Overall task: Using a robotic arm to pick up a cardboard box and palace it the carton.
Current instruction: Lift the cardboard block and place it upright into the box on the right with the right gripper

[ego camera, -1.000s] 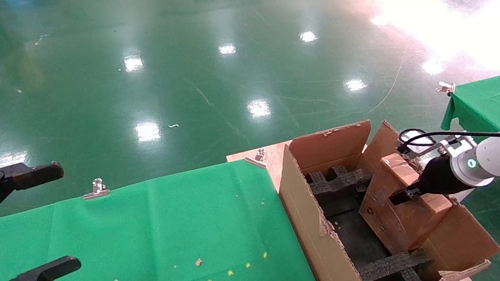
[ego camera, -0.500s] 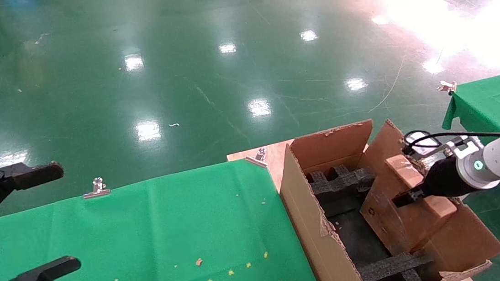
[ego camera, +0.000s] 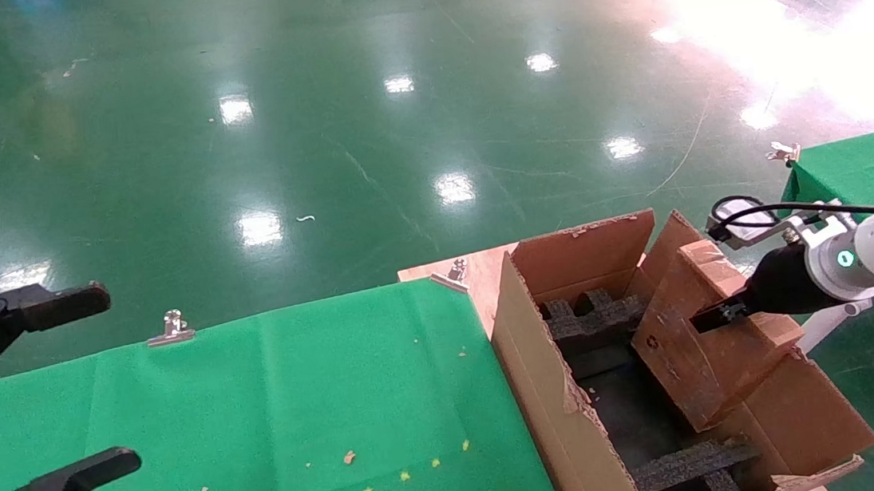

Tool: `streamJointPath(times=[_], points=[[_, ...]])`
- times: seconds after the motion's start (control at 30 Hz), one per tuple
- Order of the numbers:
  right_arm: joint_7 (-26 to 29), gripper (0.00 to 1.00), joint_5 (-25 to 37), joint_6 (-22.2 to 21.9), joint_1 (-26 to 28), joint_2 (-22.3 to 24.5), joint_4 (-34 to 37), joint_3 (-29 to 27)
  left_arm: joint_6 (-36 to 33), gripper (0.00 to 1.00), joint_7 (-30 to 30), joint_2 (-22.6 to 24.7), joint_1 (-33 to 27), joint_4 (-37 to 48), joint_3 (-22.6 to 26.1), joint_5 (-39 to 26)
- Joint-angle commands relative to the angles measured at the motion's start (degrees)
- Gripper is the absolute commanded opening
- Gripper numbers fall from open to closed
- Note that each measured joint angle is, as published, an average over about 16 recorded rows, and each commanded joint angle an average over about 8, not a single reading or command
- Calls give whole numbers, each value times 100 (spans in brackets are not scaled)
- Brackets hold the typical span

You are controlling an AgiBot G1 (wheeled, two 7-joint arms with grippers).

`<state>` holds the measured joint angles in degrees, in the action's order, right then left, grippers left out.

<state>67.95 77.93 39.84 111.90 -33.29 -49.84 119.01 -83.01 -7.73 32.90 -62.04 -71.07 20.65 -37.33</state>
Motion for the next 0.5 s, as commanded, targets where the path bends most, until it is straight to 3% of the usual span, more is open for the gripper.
streamJointPath(times=[0.03, 0.5], points=[[78, 0, 86, -30, -11, -42, -29, 42, 0, 100, 0, 0, 0, 0, 0, 0], [612, 0, 528, -312, -280, -440, 5, 268, 0, 100, 0, 0, 0, 0, 0, 0]])
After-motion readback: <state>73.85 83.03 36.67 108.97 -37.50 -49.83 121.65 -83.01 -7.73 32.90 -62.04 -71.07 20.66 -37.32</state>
